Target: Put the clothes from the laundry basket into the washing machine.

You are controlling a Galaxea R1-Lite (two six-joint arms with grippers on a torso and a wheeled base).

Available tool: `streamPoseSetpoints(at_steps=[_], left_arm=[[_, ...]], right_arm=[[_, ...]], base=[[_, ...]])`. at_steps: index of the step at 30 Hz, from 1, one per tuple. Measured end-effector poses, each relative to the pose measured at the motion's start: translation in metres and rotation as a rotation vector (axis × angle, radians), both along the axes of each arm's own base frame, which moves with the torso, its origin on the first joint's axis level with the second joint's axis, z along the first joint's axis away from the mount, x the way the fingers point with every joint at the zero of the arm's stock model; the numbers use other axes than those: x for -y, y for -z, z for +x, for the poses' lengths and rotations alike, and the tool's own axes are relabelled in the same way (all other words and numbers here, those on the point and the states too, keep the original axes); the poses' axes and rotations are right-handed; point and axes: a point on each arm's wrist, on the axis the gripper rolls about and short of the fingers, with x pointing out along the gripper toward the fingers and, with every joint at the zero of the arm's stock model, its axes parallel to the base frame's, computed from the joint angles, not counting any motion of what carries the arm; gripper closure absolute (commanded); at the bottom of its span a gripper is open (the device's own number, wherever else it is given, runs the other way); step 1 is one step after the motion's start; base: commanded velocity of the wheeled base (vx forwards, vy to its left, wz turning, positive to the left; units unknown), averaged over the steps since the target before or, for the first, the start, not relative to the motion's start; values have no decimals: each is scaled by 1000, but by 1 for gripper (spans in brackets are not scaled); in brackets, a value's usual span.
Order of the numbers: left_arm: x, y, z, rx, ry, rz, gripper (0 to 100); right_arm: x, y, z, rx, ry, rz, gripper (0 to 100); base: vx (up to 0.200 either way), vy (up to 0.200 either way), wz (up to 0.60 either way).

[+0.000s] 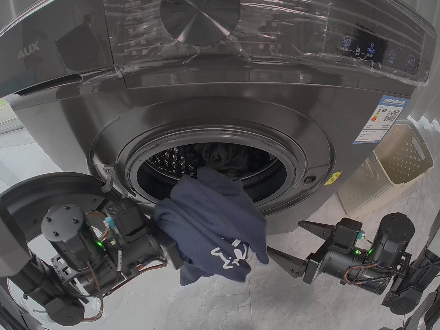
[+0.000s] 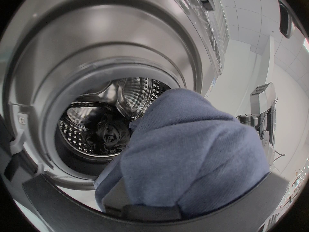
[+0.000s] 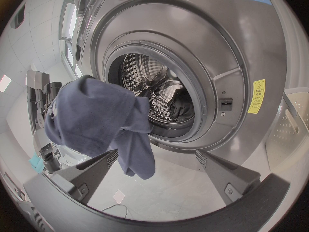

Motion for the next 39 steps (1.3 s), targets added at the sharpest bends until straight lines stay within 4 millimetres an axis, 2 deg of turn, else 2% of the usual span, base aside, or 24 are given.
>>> streamPoseSetpoints(at_steps=[5, 12, 19, 27, 39], left_arm=[[20, 6, 25, 8, -5, -6, 100], [38, 9, 58, 33, -62, -39, 100], [55, 23, 89, 39, -97, -49, 100], [68, 38, 118, 47, -123, -56, 100], [82, 38, 166, 76, -191, -82, 100]], right_arm=[[-2, 2, -8, -19, -26, -5, 0], [-5, 5, -16, -36, -59, -16, 0], [-7, 6, -19, -38, -74, -18, 0], [-8, 6, -19, -40, -78, -19, 0], [-9, 8, -17, -44, -77, -22, 0]], base=[[0, 0, 0], [0, 0, 0], [0, 0, 0], [0, 0, 0], [0, 0, 0]])
